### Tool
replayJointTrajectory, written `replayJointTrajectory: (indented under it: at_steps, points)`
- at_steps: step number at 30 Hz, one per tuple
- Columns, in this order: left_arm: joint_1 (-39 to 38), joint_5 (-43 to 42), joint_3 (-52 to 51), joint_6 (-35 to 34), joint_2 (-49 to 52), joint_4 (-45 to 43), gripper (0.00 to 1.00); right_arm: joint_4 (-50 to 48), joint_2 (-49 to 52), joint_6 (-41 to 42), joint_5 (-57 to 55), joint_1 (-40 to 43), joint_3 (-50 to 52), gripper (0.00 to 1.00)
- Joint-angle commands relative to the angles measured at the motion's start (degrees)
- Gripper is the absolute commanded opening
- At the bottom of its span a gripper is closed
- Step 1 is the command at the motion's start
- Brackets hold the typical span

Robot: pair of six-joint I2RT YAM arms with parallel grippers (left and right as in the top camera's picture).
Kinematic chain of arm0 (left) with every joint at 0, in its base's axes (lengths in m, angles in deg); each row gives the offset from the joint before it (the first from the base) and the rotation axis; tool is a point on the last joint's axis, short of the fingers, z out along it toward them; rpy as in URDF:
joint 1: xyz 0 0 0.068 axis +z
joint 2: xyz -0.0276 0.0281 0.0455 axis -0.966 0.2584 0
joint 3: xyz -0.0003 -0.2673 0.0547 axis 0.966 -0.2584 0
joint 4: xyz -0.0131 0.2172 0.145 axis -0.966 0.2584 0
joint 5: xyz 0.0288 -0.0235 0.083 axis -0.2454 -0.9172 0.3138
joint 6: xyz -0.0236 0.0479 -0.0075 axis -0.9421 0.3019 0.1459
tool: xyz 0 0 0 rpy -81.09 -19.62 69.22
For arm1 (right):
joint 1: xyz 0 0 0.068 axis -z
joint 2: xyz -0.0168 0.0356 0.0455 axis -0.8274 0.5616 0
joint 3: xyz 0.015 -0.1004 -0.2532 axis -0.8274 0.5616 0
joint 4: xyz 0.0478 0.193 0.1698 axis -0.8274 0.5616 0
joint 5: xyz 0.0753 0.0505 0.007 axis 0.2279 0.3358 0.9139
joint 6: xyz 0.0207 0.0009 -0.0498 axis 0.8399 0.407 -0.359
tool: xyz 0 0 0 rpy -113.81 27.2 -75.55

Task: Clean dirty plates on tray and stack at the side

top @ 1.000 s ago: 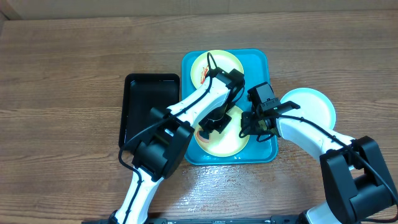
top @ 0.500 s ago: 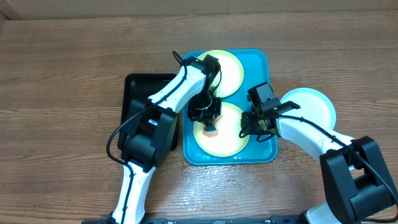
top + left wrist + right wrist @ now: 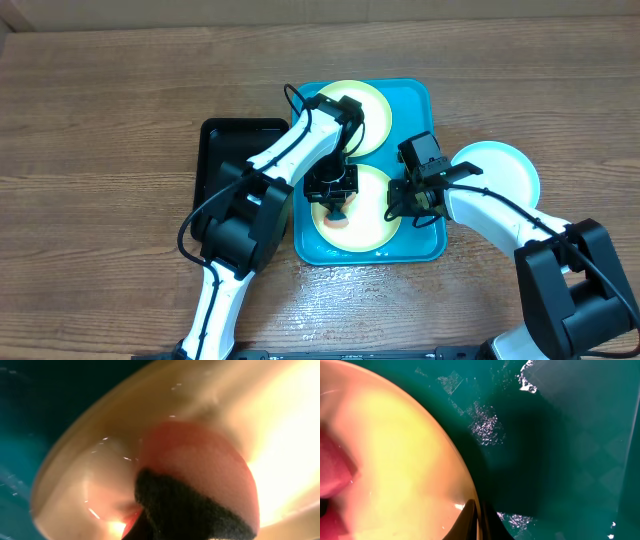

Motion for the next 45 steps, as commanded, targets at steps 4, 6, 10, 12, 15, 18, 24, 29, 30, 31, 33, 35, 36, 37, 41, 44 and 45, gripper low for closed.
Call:
replayJointTrajectory:
  at_steps: [4,6,10,12,15,18,24,29,30,31,33,35,36,37,41,44,45]
  points:
    - [-0.20,7.39,0.07,-2.80,-5.99,-1.51,0.04,8.63,1.73,7.89,-2.86,0.00,-10.19,0.04]
    - [-0.46,7.34,-0.17,-4.04,-5.86,-2.03,0.04,10.64,1.73,13.55,-2.78,0.00,-12.09,0.04]
    - [-1.64,7.32,-2.95,-6.95,-5.79,-4.87,0.04,11.23,1.73,19.52,-1.20,0.00,-12.52,0.04]
    - [-2.40,7.32,-5.01,-8.11,-5.79,-7.30,0.04,11.45,1.73,19.65,-1.22,0.00,-12.52,0.04]
    - [-2.93,7.26,-7.50,-10.49,-5.79,-9.70,0.04,12.02,1.73,19.67,-1.18,0.00,-12.52,0.04]
    - [-2.69,5.90,-8.15,-10.54,-5.79,-10.29,0.04,12.81,1.73,19.65,-1.20,0.00,-12.52,0.04]
    - [-1.03,13.53,-8.13,-8.85,-5.79,-7.50,0.04,14.38,1.73,19.63,-1.22,0.00,-12.52,0.04]
    - [-0.46,26.58,-8.09,-8.55,-5.79,-4.70,0.04,14.45,1.73,19.63,-1.20,0.00,-12.52,0.04]
    - [-0.42,28.65,-8.09,-8.20,-5.79,-4.50,0.04,14.45,1.73,19.63,-1.20,0.00,-12.52,0.04]
    - [-0.39,29.73,-8.09,-7.58,-5.79,-4.55,0.04,14.45,1.73,19.63,-1.20,0.00,-12.52,0.04]
    - [-0.39,29.66,-8.09,-5.73,-5.79,-5.53,0.04,14.45,1.73,19.63,-1.20,0.00,-12.52,0.04]
    - [-0.44,26.93,-8.04,-3.63,-5.79,-6.99,0.04,14.45,1.73,19.63,-1.22,0.00,-12.52,0.04]
    - [-0.50,23.89,-8.04,-2.21,-5.79,-8.04,0.04,14.45,1.73,19.63,-1.20,0.00,-12.52,0.04]
    - [-0.50,19.93,-8.04,-0.50,-5.79,-9.05,0.04,14.47,1.73,19.63,-1.22,0.00,-12.52,0.04]
    - [-0.50,6.12,-8.07,4.61,-5.79,-12.66,0.04,14.47,1.73,19.63,-1.22,0.00,-12.52,0.04]
    - [-0.59,-2.03,-8.26,6.23,-5.73,-14.71,0.04,14.47,1.73,19.63,-1.20,0.00,-12.52,0.04]
    - [-0.81,-5.20,-8.41,6.69,-5.66,-15.74,0.04,14.49,1.73,19.63,-1.22,0.00,-12.52,0.04]
